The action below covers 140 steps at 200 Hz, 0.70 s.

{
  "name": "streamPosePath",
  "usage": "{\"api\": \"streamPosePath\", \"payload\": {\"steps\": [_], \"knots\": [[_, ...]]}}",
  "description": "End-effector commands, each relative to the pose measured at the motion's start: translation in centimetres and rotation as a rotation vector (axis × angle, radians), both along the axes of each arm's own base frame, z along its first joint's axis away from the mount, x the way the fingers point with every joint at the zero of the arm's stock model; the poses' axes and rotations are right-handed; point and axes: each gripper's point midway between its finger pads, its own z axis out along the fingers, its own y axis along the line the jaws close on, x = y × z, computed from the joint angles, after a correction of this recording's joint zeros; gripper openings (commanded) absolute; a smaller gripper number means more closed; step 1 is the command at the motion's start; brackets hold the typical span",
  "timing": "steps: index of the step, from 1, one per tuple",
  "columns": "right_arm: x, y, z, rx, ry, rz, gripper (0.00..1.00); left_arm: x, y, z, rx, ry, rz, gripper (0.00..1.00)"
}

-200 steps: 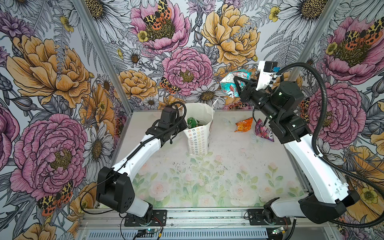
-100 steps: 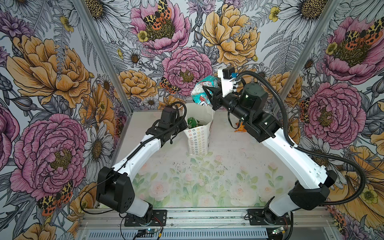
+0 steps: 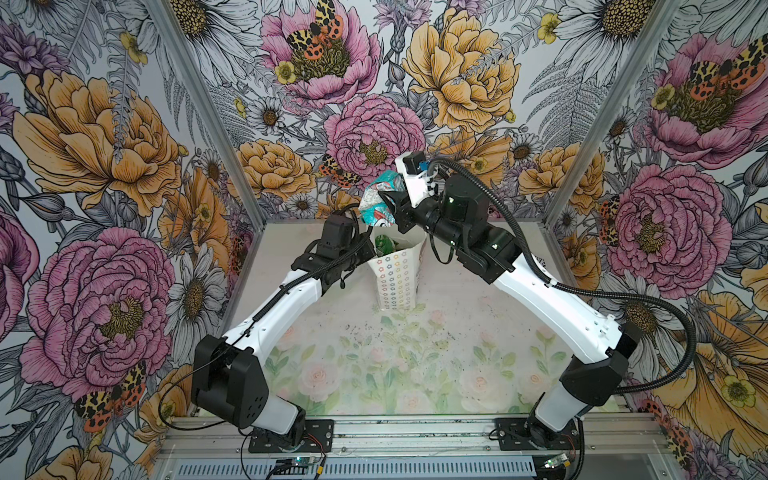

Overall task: Place the snacks into the paper bag
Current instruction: 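Lift the teal packet with the right gripper and carry it over the bag, then lower the teal packet into the bag and open the right gripper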

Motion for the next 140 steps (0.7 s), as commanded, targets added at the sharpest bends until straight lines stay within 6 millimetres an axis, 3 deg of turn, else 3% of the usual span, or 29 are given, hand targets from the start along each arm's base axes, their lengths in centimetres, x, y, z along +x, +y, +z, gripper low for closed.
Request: {"api": "streamPosePath", "payload": {"steps": [1,140], "knots": [[0.2,-0.6,1.6,0.021,-0.053,-0.039,0.00,-0.4,0.0,3.0,-0.042,-0.087,0.000,0.00],[6.0,-3.8,-4.2,-0.056,0.058,-0.244,0.00,-0.3,0.4,2.5,-0.046,-0.080,0.009,0.00]]}}
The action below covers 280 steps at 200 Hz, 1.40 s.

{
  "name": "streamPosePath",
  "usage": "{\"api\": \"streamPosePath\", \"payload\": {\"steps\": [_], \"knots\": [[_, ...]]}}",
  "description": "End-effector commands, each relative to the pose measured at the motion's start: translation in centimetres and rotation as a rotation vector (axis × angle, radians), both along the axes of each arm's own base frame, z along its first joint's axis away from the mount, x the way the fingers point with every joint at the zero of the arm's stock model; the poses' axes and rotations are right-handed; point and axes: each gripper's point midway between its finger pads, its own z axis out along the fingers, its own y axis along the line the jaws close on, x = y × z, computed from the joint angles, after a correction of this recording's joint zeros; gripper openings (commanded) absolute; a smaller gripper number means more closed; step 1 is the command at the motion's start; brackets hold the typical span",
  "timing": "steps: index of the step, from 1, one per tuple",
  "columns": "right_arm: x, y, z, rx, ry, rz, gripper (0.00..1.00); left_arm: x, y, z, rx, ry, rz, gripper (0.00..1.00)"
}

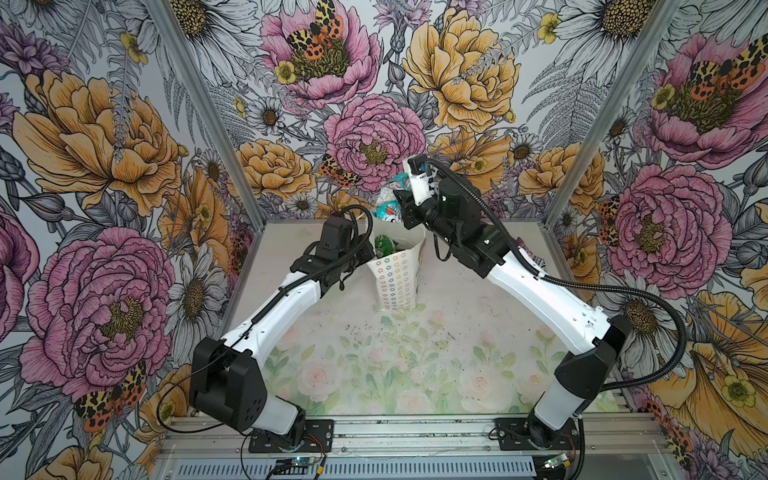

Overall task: Place the snacks into the paper bag
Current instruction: 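Lower the teal packet into the bag and open the right gripper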

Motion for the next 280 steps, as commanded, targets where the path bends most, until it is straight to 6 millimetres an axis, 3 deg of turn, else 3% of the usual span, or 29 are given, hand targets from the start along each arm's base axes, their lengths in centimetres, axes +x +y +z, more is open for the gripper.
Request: {"api": "streamPosePath", "payload": {"steps": [1,70,111,280], "knots": [[1.0,-0.5,-0.3,0.019,0.008,-0.032,0.00,0.0,0.3,2.7,-0.043,-0.079,0.006,0.00],[2.8,-0.2,-7.0,-0.182,0.143,-0.087,0.00,0.0,0.3,2.8,-0.045,-0.081,0.008,0.00],[3.0,-0.3,-9.4,-0.279,0.191,-0.113,0.00,0.0,0.4,3.0,-0.045,-0.085,0.012,0.00],[1.7,0.0,-12.3,-0.416,0.294,-0.081,0.00,0.1,0.6,3.2,-0.046,-0.090,0.019,0.00]]}}
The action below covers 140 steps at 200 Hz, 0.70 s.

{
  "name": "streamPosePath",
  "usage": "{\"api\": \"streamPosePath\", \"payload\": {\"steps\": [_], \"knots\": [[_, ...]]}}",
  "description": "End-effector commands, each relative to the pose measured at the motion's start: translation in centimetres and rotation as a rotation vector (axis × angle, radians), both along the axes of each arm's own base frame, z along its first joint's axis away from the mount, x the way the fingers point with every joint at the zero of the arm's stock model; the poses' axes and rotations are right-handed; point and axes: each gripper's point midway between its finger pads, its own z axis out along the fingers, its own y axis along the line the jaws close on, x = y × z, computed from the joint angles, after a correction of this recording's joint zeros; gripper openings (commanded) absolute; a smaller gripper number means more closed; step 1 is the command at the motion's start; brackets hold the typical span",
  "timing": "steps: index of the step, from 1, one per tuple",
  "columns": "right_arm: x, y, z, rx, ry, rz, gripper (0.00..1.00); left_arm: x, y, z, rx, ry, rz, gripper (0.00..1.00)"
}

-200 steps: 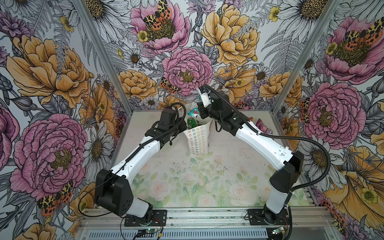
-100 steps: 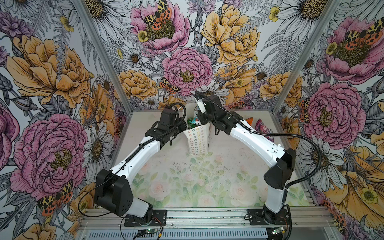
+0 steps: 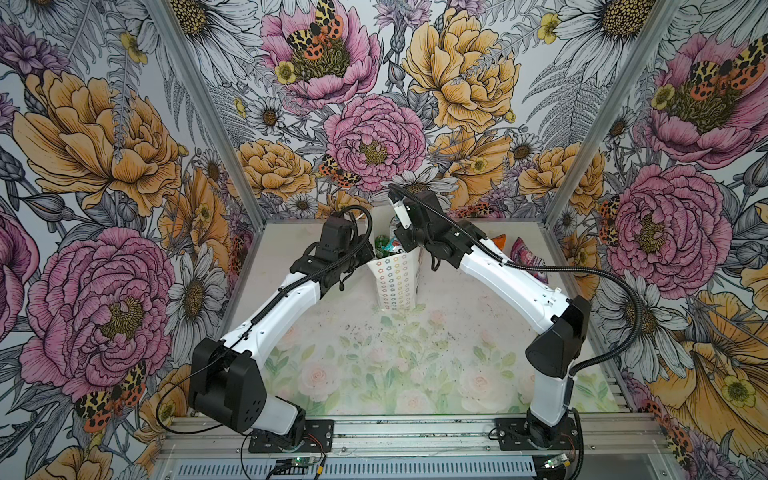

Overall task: Place the snacks into the paper bag
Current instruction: 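Lower the teal packet into the bag and open the right gripper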

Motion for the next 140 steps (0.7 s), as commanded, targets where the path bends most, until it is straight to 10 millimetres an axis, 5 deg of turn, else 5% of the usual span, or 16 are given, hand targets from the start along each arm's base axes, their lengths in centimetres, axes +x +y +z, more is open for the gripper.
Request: {"api": "streamPosePath", "payload": {"steps": [1,45,86,140], "knots": [[-0.4,0.8,1.1,0.003,-0.007,0.025,0.00,0.1,0.5,3.2,-0.042,-0.089,0.015,0.00],[-1.3,1.2,0.4,-0.013,0.042,0.059,0.00,0.1,0.5,3.1,-0.046,-0.088,0.014,0.00],[-1.5,1.2,0.5,-0.010,0.049,0.058,0.27,0.0,0.4,3.1,-0.045,-0.088,0.013,0.00],[-1.4,1.0,1.0,-0.004,0.038,0.043,0.41,0.1,0.5,3.0,-0.046,-0.084,0.017,0.00]]}}
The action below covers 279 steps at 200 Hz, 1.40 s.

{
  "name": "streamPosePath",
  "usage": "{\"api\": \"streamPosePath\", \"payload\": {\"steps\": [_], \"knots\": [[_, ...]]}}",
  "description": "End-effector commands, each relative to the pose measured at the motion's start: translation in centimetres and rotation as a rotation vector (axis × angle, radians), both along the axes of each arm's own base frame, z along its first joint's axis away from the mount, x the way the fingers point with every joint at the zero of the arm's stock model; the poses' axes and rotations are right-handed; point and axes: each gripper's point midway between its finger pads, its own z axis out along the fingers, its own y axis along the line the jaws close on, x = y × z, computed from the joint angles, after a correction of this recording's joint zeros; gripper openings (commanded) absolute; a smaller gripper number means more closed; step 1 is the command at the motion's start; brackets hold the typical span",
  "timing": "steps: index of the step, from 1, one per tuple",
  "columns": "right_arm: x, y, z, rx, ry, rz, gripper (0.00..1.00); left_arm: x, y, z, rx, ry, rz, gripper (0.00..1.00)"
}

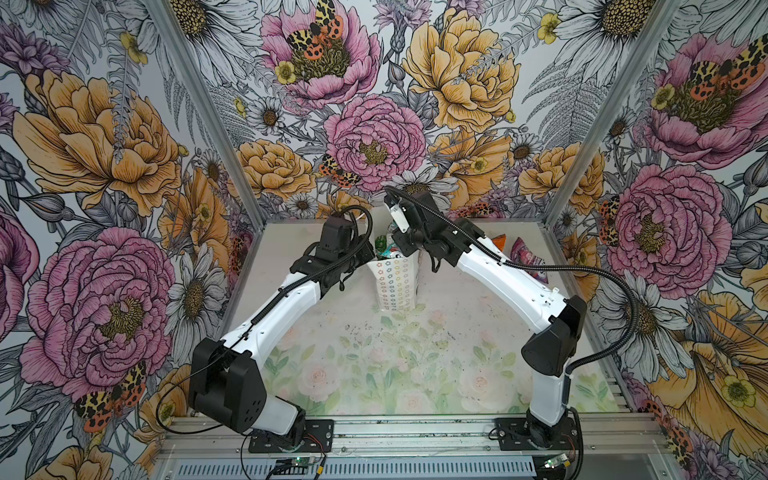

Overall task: Place the snacks into the paper bag
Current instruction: 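Lower the teal packet into the bag and open the right gripper, then move the right gripper back to the orange packet on the table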

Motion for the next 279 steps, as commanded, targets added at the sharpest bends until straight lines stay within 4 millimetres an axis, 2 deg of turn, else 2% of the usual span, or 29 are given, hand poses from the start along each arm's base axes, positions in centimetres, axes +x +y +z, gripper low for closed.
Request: {"api": "streamPosePath", "payload": {"steps": [1,29,51,116,165,184,210,246,279], "knots": [[0.2,0.5,1.8,0.030,-0.035,-0.001,0.41,0.1,0.5,3.0,-0.045,-0.084,0.017,0.00],[0.4,0.5,1.9,0.031,-0.039,-0.007,0.47,0.1,0.4,3.0,-0.045,-0.084,0.015,0.00],[0.4,0.3,2.1,0.032,-0.046,-0.017,0.56,0.2,0.4,2.9,-0.045,-0.082,0.015,0.00],[-0.6,-0.3,4.6,0.089,-0.069,-0.020,0.63,0.2,0.4,2.8,-0.043,-0.081,0.018,0.00],[-1.2,-2.3,7.2,0.165,-0.083,-0.052,0.65,0.2,0.5,2.7,-0.043,-0.079,0.019,0.00],[-1.3,-3.5,8.0,0.202,-0.081,-0.076,0.65,0.2,0.4,2.7,-0.044,-0.079,0.014,0.00],[-0.9,-6.1,8.8,0.232,-0.087,-0.142,0.65,0.3,0.5,2.7,-0.045,-0.082,0.018,0.00],[0.4,-11.6,8.7,0.285,-0.076,-0.307,0.67,0.3,0.6,2.5,-0.045,-0.077,0.018,0.00],[1.2,-16.3,7.7,0.341,-0.052,-0.458,0.71,0.3,0.5,2.6,-0.048,-0.077,0.016,0.00]]}}
